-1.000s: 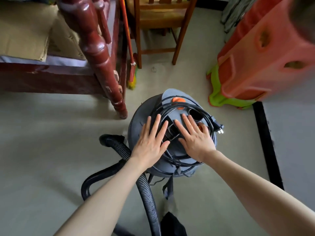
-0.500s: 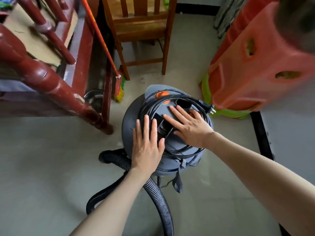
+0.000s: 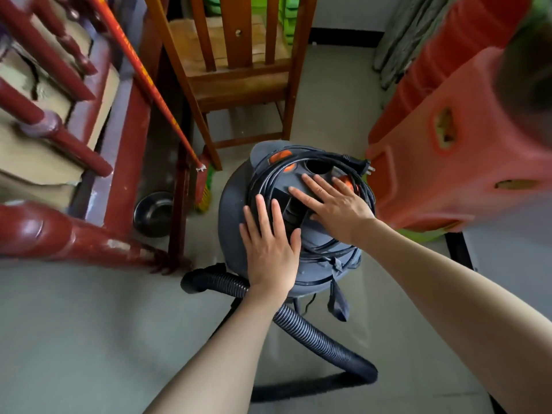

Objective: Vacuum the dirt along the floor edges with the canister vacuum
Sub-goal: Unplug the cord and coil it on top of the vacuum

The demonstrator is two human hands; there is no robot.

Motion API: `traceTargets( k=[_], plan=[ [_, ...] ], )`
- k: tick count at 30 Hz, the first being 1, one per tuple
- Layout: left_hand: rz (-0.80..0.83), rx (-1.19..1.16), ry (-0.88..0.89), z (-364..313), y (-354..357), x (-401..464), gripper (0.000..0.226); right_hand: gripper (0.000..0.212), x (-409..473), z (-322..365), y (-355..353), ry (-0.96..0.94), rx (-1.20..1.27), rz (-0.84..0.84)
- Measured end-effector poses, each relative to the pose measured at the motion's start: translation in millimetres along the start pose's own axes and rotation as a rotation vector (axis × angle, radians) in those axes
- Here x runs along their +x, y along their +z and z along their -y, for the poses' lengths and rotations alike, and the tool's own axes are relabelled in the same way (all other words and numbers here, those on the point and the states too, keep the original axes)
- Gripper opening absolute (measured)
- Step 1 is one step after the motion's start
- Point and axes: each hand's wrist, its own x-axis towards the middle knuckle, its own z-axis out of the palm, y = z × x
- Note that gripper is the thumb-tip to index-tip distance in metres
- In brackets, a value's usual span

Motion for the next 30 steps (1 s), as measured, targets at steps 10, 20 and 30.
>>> traceTargets(
  k=[10, 20, 30],
  plan=[
    [-0.048, -0.077, -0.135, -48, 6, 96, 0.065, 0.075, 78, -82, -27, -0.067, -0.078, 0.033],
    [-0.073, -0.059, -0.222, -75, 8, 159, 0.068, 0.072, 138, -138, -48, -0.192, -0.091, 0.042],
    [0.015, -0.015, -0.107, -56, -9, 203, 0.070, 0.073, 171, -149, -63, -0.109, -0.071, 0.076]
  ],
)
